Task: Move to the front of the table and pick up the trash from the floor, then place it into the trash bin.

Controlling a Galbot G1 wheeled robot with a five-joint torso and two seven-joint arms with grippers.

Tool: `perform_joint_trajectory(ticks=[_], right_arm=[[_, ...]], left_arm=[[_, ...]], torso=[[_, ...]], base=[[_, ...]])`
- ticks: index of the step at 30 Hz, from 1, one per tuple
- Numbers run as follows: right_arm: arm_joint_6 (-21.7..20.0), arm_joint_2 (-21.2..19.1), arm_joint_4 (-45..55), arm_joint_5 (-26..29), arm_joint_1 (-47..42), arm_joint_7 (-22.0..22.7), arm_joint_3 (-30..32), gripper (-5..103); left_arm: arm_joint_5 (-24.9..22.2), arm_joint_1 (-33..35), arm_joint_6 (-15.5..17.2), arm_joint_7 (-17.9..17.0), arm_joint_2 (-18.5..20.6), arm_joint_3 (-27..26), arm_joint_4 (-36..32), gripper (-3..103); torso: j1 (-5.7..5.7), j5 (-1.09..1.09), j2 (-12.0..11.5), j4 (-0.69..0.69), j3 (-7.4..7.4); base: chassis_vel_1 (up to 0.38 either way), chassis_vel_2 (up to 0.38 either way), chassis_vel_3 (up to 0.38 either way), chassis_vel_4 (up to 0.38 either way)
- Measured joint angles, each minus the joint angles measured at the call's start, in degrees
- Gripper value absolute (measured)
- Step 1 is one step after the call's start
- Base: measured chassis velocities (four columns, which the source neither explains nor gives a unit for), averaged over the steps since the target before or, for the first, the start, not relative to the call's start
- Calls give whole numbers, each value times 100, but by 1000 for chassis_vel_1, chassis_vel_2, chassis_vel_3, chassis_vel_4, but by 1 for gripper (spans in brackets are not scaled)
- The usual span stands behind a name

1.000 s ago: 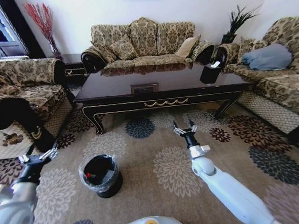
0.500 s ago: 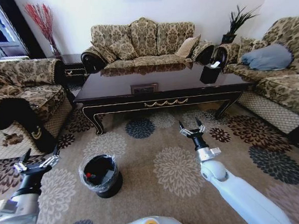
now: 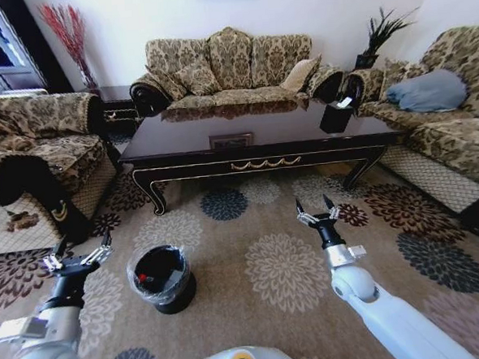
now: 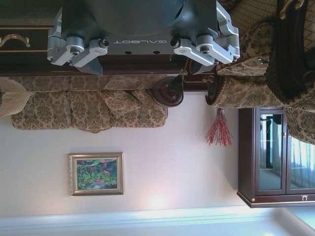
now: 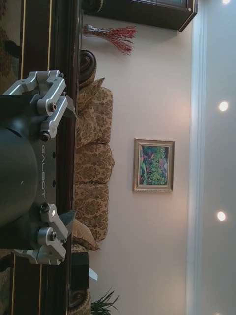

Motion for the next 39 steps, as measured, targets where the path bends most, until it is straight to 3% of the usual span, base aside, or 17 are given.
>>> perform_joint_trajectory(ticks=[6,10,26,28,31,39], right_arm=[[25,12,34,-35,-118,0,93,100],[45,44,32,-84,-173,1,129,100],[94,119,-71,-155,-177,-20,70,100],[96,118,-87,-163,-163,-23,41,100],[98,118,-105,-172,-150,-24,20,100],[133,118,-151,-182,-84,-31,-57,100]], left_arm=[[45,-10,-23,46,-25,52,10,100],[270,-10,-201,205,-41,51,108,100],[97,14,-156,226,-97,242,40,100],[122,2,-154,229,-115,288,51,100],[145,-5,-154,236,-129,311,55,100],[179,52,-183,256,-165,307,48,100]], torso=[[-1,-1,1,0,-1],[-1,-4,0,0,-1],[-2,3,1,0,-3],[-1,-4,0,1,0],[-1,4,1,0,-1],[-2,-4,1,1,-1]], base=[[219,-232,-231,227],[288,-286,-285,267],[356,-341,-345,348],[349,-369,-370,366],[341,-335,-363,347],[356,-352,-355,354]])
